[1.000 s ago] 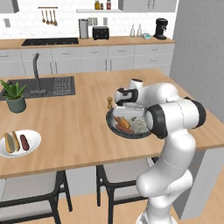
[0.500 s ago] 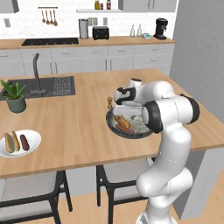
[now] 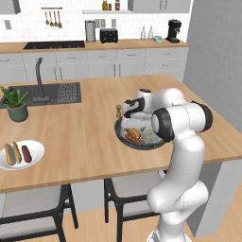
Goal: Place one bun and one sausage from the bowl on each plate.
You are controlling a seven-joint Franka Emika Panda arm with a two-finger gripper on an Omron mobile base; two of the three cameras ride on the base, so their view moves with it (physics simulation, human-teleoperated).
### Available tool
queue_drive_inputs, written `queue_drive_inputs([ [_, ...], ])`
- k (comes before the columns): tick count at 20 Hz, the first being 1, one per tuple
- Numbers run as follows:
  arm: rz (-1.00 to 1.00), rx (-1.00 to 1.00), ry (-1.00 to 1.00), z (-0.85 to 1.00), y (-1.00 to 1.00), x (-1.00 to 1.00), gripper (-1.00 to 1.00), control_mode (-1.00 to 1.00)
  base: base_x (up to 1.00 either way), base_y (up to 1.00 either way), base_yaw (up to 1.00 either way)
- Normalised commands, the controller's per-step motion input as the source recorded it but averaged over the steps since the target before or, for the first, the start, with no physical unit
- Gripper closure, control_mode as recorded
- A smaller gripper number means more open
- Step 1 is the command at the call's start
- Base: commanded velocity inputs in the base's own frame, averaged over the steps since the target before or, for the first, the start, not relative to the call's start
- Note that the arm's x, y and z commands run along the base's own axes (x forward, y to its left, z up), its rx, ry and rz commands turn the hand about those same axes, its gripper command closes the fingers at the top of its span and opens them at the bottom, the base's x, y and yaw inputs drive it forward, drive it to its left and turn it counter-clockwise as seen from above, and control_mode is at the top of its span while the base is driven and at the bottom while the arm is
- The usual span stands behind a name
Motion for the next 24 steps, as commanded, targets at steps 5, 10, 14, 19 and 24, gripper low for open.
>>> queue_drive_inputs([
  [5, 0.03, 0.0, -0.09, -0.24, 0.0, 0.02, -1.0, -1.0, 0.0, 0.0, 0.0],
  [10, 0.02, 0.0, -0.05, -0.17, 0.03, 0.04, -1.0, -1.0, 0.0, 0.0, 0.0],
  [14, 0.05, 0.0, -0.03, -0.12, 0.17, 0.0, 1.0, -1.0, 0.0, 0.0, 0.0],
  [19, 0.05, 0.0, 0.0, -0.01, 0.0, 0.0, 1.0, -1.0, 0.0, 0.0, 0.0],
  [24, 0.01, -0.05, 0.0, 0.32, 0.0, -0.04, 1.0, -1.0, 0.0, 0.0, 0.0],
])
